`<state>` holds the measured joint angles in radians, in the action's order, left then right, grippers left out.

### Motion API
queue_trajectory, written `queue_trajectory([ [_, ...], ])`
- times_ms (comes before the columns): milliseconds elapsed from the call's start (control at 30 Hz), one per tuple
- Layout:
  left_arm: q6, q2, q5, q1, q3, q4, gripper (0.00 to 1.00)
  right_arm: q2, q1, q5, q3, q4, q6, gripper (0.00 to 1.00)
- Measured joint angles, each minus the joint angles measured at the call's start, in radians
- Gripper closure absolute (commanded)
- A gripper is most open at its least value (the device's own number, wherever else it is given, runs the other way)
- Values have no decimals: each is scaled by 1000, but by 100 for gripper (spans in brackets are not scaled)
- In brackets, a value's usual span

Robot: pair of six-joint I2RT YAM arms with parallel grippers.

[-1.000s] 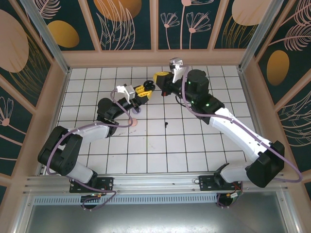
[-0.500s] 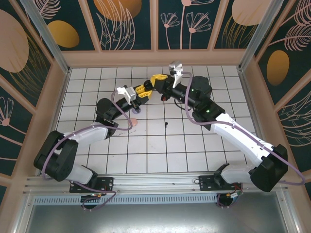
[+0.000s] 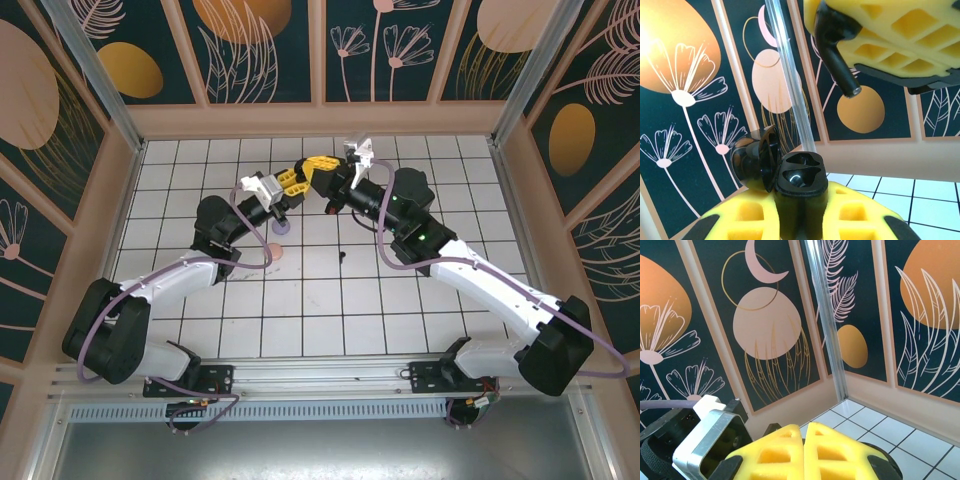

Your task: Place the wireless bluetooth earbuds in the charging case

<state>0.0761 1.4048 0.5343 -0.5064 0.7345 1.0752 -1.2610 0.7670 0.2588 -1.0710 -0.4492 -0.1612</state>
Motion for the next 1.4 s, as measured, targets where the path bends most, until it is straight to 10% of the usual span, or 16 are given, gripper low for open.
queue_trajectory([
  [1400,-55,-9,18,0,12,-3,100,-58,-25,-21,22,-53,-12,100],
])
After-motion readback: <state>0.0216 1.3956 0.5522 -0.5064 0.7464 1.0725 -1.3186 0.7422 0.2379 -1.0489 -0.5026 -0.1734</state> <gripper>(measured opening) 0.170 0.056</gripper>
